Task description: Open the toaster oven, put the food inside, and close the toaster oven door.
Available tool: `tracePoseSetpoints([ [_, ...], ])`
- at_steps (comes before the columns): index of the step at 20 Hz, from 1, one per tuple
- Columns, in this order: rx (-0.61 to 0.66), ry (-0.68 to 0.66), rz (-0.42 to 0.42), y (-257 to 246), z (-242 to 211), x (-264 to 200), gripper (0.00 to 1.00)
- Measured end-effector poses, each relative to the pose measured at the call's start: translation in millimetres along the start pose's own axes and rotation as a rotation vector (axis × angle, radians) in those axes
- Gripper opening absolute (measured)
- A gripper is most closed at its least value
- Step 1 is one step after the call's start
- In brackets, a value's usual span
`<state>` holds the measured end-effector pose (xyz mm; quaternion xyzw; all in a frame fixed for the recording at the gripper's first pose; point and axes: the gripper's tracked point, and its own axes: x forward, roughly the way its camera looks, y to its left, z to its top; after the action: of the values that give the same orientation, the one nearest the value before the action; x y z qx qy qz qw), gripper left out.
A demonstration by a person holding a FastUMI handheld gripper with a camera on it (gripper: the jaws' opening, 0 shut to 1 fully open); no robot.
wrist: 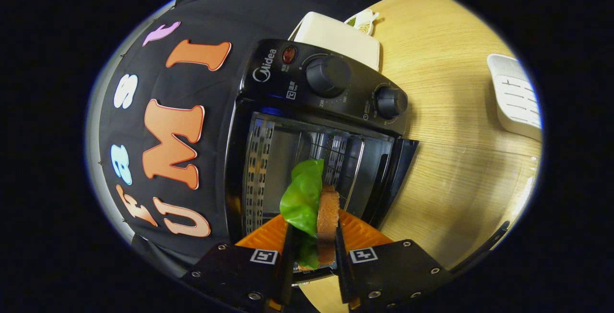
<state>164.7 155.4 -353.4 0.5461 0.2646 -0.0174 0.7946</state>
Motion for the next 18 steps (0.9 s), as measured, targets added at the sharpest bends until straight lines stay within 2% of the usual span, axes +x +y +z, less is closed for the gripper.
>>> tracePoseSetpoints([
  [4,-0.049,0.03,-0.06,-3,-6,5,0.47],
  [6,-0.055,0.045,-0.091,-9,-11,1,0.61],
  [7,-0.059,0.03,-0.117,-13,-9,0,0.75],
  [9,-0.067,0.015,-0.133,-14,-10,-1,0.92],
  [10,-0.067,0.019,-0.134,-12,-10,-4,0.96],
  [18,-0.103,0.036,-0.165,-21,-12,-23,0.98],
])
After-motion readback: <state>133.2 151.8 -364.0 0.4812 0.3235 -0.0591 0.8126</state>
